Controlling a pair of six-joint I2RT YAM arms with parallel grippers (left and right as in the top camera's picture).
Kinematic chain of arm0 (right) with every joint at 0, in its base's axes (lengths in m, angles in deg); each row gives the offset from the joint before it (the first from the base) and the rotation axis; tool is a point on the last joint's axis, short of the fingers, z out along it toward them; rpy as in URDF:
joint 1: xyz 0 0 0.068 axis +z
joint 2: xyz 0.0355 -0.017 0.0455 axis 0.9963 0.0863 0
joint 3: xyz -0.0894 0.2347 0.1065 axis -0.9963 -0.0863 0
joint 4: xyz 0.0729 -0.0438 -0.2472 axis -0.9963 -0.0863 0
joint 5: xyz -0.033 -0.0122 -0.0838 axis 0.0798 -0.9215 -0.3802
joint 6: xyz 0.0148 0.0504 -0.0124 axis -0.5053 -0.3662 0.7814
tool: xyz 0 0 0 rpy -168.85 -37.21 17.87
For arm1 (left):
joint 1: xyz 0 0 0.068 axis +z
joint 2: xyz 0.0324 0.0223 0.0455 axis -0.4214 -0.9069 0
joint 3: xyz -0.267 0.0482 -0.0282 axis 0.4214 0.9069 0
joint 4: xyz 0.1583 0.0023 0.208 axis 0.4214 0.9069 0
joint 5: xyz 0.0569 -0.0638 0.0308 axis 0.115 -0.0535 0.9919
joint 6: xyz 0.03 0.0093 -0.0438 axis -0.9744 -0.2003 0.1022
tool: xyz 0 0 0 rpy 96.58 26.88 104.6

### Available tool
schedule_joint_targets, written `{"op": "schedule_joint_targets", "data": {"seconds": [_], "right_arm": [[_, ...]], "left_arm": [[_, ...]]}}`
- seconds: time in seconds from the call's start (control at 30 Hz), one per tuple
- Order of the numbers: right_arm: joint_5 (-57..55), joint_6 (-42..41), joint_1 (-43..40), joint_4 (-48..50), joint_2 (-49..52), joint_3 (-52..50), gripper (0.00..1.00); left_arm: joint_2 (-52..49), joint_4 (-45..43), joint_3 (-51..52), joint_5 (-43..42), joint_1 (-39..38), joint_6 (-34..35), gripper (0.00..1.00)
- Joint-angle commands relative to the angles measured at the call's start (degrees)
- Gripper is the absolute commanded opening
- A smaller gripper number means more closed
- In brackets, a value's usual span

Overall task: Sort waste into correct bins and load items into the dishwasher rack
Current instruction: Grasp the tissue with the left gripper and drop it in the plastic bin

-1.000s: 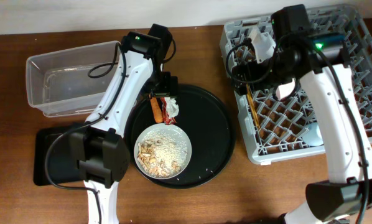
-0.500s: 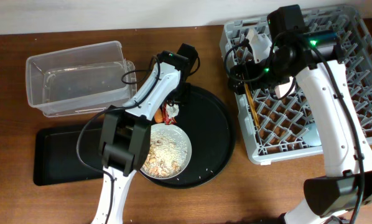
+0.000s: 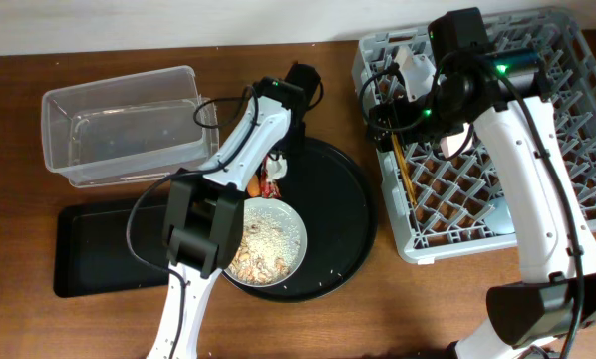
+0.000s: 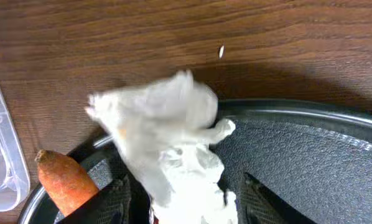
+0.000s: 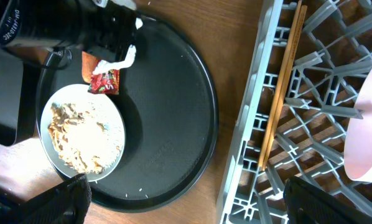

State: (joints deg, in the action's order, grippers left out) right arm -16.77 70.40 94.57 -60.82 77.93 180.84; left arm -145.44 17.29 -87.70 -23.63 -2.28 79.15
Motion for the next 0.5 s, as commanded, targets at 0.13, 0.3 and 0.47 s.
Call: {"op": "schedule_joint_targets", "data": {"seconds": [0.13,0.3,0.47], "right_arm": [[0.5,0.0,0.2,0.0,0.1,0.2,0.98],[0.5,0.0,0.2,0.0,0.1,0.2,0.98],[0.5,0.0,0.2,0.0,0.1,0.2,0.98]], "left_arm": [[-1.0,-4.3,-0.4,1.2,0.4,-0.2,0.57],[-3.2,-3.3,0.2,1.9,0.4,-0.4,0.16],[0.2,7.6,-11.7,2.9,0.8,-0.4,0.00]]}}
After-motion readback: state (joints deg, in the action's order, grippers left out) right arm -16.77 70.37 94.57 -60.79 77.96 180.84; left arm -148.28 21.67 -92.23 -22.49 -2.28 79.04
